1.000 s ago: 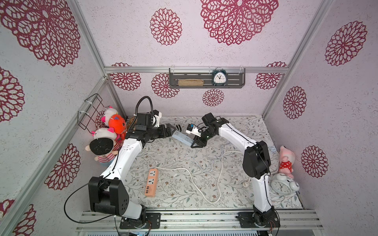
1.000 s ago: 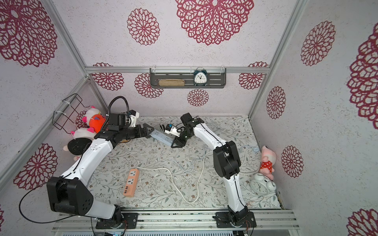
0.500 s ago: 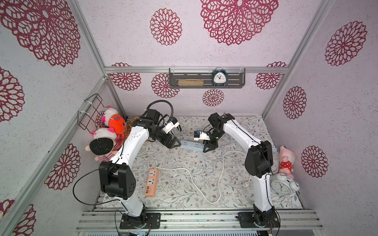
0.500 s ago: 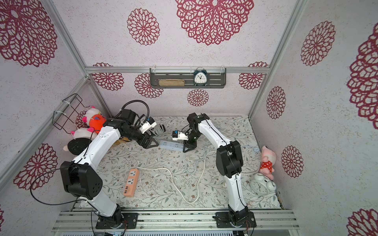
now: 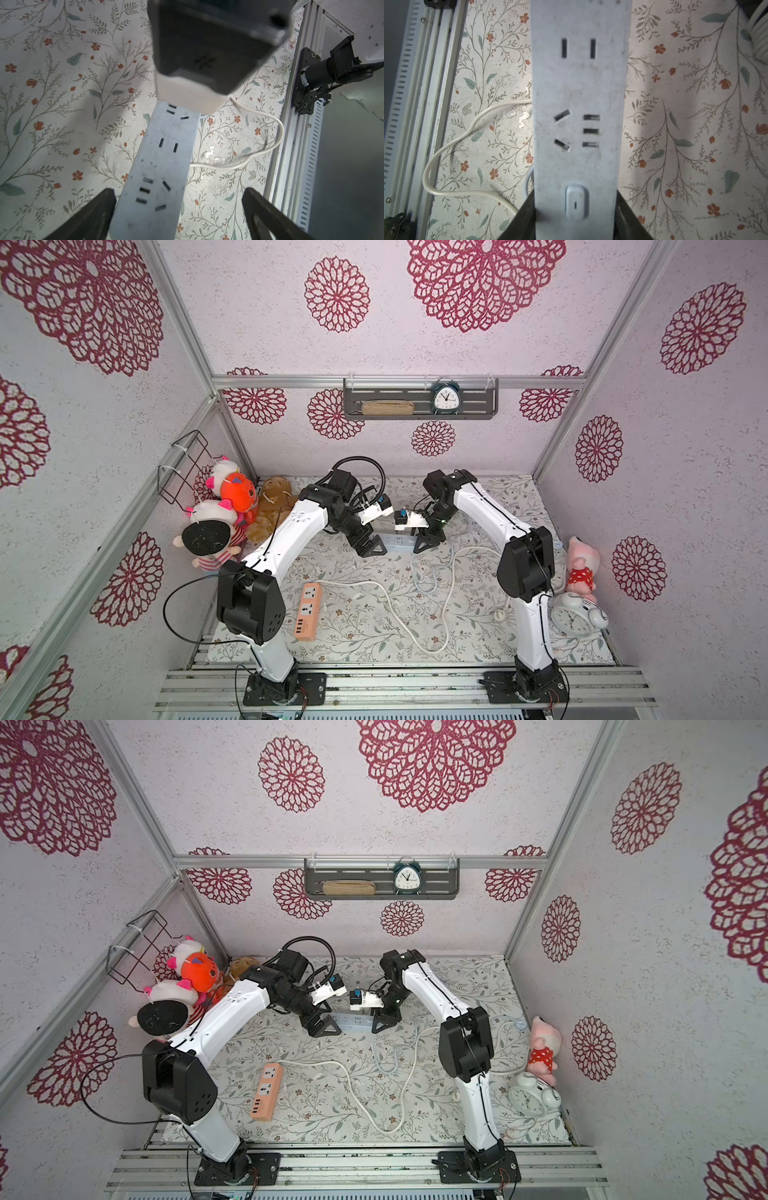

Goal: Unwrap the cord wrapped around the power strip
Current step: Place the power strip at the center of the board.

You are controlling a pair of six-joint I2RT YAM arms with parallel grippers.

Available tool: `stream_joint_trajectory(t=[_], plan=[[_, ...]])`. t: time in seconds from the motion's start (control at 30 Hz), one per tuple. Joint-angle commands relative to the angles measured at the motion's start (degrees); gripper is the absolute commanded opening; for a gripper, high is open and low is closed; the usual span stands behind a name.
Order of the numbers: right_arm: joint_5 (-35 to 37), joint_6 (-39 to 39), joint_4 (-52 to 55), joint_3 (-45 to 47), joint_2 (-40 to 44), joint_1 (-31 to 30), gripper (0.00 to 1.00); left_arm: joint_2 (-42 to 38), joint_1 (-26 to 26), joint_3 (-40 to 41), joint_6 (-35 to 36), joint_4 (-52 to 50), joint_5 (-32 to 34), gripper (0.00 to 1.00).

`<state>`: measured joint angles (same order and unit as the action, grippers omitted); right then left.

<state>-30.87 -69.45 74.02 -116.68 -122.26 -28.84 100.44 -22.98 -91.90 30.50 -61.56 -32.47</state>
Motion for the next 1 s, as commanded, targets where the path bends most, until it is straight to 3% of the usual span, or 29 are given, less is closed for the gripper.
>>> stream_joint_trajectory(t=[0.0,0.2,0.33,0.43,0.63,0.77,0.83,0.97], plan=[[-4.47,-2.66,3.74,-1.69,1.14,-0.68,0.00,1.72,-1.36,0.15,1.58,0.09,-1.20,0.94],[-7.36,-4.04,4.42,-1.67,2.01,-0.95,0.00,4.11,-1.72,-1.07,1.14,-0.84,-2.93,0.89],[-9.18,-3.94,3.78,-1.70,2.39,-0.96,0.00,5.53,-2.14,-1.62,0.57,-1.27,-2.74,0.71],[-9.98,-3.94,3.23,-1.68,2.81,-0.97,0.00,6.53,-2.46,-1.78,0.78,-2.00,-1.67,0.71],[-9.98,-3.85,2.42,-1.49,3.85,-0.95,0.00,7.83,-2.77,-2.50,1.57,-4.60,0.04,0.81],[-8.90,-3.03,1.75,-1.44,4.35,-0.95,0.00,8.39,-3.00,-3.24,1.51,-7.15,4.84,0.89],[-8.07,-2.57,1.33,-1.22,4.72,-0.87,0.00,7.09,-2.88,-2.24,0.33,-5.50,6.83,1.00],[-8.14,-2.36,1.46,-0.82,5.32,-0.43,0.00,1.25,-2.77,4.00,-2.83,5.12,4.71,0.98]])
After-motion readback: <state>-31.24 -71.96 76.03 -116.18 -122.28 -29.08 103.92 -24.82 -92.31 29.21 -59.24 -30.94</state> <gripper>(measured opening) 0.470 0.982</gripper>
